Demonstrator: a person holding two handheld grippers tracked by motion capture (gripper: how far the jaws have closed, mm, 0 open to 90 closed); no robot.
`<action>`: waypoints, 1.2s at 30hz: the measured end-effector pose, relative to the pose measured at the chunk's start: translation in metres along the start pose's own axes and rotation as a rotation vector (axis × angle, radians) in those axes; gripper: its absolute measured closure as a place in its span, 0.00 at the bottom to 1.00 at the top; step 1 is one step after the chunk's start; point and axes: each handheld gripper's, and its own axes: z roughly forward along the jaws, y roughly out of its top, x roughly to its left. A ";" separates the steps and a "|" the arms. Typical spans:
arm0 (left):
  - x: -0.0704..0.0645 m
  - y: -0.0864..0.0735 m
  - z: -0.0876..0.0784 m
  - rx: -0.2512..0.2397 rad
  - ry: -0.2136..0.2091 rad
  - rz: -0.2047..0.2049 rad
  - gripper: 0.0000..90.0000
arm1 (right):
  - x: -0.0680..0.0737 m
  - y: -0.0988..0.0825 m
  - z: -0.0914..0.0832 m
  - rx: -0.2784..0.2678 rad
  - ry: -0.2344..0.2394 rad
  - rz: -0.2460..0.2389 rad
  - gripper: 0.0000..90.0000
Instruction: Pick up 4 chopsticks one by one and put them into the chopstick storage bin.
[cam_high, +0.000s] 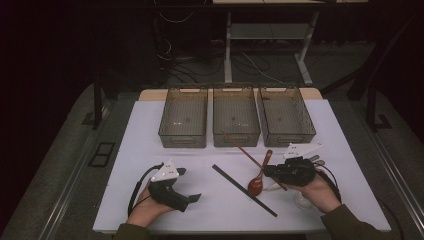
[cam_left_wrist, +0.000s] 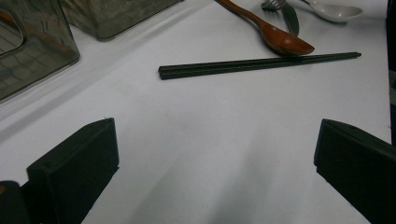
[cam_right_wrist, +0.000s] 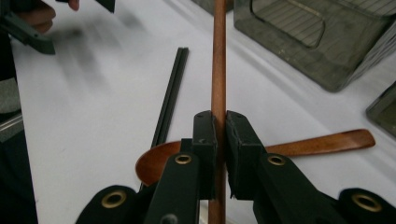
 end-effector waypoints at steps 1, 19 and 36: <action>0.000 0.000 0.000 0.001 0.000 0.000 0.00 | 0.000 0.001 0.000 -0.003 0.000 0.001 0.92; 0.001 0.000 -0.001 -0.007 -0.003 0.002 0.00 | -0.003 0.031 0.013 -0.037 -0.001 -0.008 0.92; 0.000 0.000 -0.002 -0.010 -0.005 0.003 0.00 | -0.006 0.069 0.036 -0.070 -0.007 -0.026 0.92</action>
